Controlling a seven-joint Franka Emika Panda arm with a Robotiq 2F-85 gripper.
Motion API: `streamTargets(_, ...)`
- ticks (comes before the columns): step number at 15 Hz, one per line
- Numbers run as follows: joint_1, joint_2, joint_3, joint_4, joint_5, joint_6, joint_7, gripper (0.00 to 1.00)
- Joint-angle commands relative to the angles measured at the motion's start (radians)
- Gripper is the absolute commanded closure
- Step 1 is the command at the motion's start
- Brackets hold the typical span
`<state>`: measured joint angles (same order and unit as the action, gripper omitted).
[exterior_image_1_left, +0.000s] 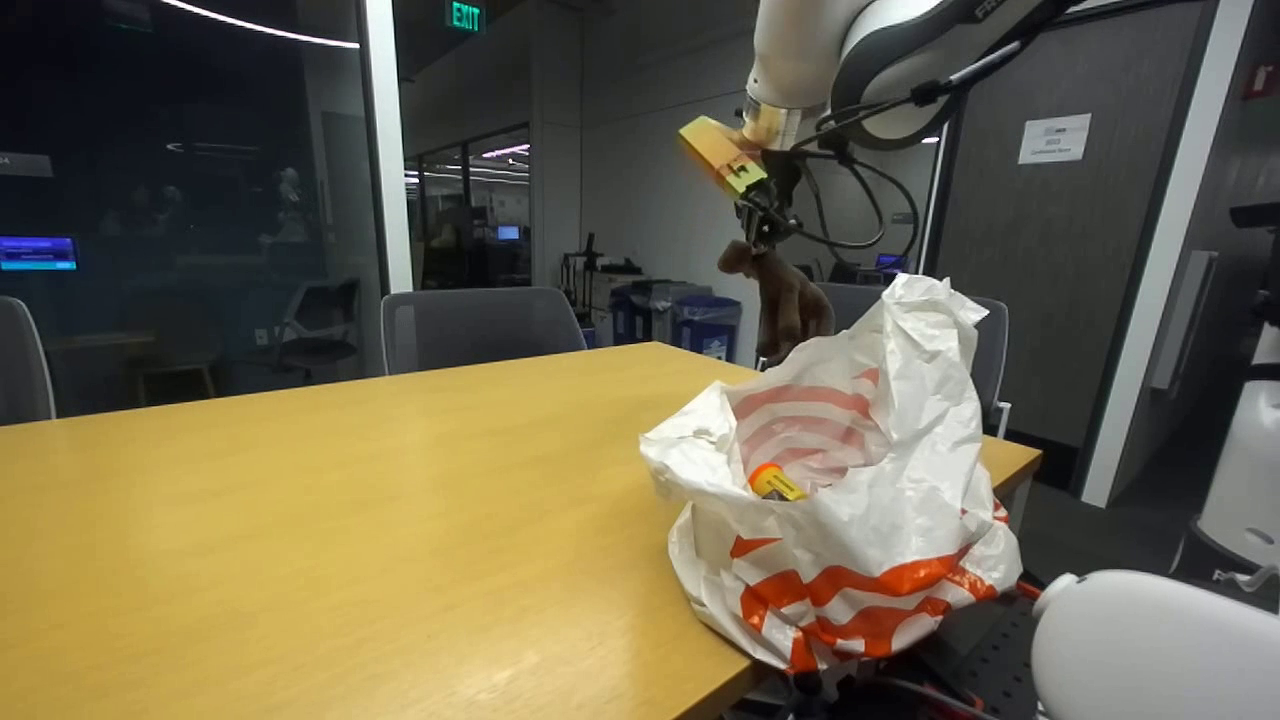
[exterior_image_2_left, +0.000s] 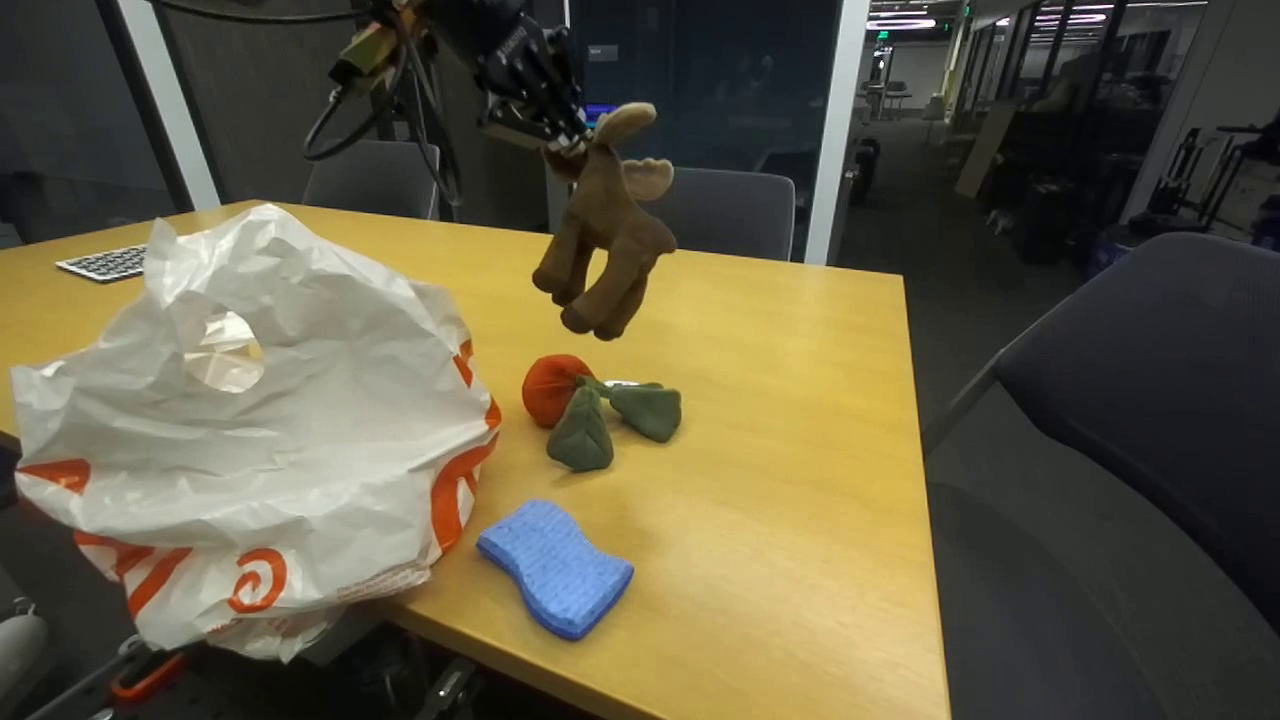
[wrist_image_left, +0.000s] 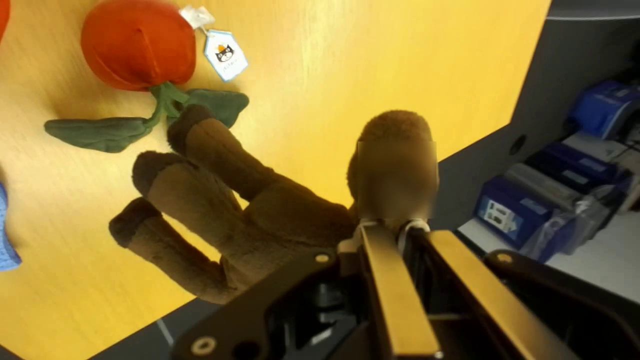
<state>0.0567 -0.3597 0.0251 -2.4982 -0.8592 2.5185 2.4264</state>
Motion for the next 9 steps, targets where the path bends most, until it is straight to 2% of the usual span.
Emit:
streamTargets(1, -0.024, -0.168, 0.039, -0.1, -0.029, 0.119, -0.064, 0.97)
streamTargets(4, -0.015, -0.254, 0.038, -0.163, 0.017, 0.262, -0.117, 0.97)
streamTargets(5, 0.049, -0.277, -0.021, -0.181, 0.012, 0.296, -0.122, 0.97)
streamTargets(6, 0.098, -0.298, -0.056, -0.208, 0.076, 0.322, -0.157, 0.96)
streamTargets(7, 0.08, -0.321, -0.03, -0.235, 0.182, 0.367, -0.239, 0.96)
streamTargets(8, 0.153, -0.345, -0.076, -0.256, 0.273, 0.354, -0.289, 0.96)
streamTargets(9, 0.266, -0.361, -0.162, -0.264, 0.314, 0.313, -0.313, 0.97)
